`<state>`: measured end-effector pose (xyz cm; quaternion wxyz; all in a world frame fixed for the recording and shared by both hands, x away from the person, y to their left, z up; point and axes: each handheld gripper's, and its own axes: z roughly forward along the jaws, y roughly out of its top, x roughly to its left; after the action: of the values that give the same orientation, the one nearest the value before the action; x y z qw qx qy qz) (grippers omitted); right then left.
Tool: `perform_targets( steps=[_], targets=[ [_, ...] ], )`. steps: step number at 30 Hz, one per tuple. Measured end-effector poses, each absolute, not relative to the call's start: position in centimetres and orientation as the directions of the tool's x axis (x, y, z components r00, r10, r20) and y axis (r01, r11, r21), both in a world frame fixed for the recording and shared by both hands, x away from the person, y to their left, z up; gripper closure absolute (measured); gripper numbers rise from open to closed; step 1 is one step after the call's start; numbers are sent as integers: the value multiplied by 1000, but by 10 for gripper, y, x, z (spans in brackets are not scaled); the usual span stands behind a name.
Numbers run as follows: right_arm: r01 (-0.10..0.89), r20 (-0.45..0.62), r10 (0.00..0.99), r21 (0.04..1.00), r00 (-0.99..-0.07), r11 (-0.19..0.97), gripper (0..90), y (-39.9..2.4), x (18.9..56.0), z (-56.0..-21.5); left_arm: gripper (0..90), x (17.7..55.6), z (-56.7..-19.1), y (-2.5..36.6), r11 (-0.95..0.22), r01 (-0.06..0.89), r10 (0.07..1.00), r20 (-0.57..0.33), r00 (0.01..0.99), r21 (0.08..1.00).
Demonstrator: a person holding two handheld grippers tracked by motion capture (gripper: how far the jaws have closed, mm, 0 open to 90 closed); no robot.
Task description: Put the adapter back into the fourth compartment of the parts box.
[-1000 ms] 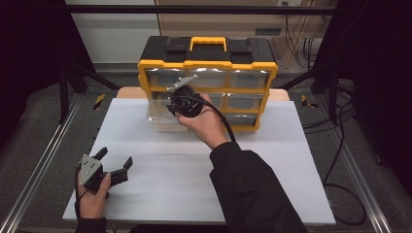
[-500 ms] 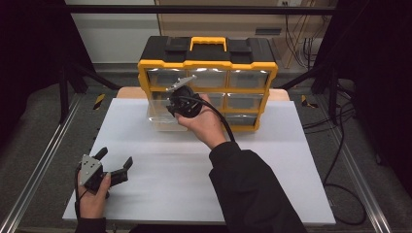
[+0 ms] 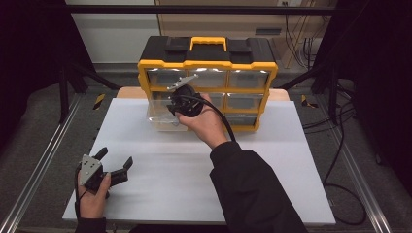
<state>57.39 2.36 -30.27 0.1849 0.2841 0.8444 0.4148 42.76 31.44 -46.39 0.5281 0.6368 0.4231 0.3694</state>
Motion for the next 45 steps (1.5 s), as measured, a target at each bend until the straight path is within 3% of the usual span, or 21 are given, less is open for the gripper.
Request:
perform_targets(
  steps=[34,42,45],
  targets=[
    [313,-65,633,827,-771,466,717,20,569,-297,12,428,-464,315,-83,148,929,23,369,985],
    [318,-49,644,840,-763,440,666,18,568,-293,12,428,-464,315,-85,149,929,25,369,985],
    [319,-34,654,853,-755,412,604,14,566,-290,13,428,-464,315,-84,148,930,24,368,985]
  ],
)
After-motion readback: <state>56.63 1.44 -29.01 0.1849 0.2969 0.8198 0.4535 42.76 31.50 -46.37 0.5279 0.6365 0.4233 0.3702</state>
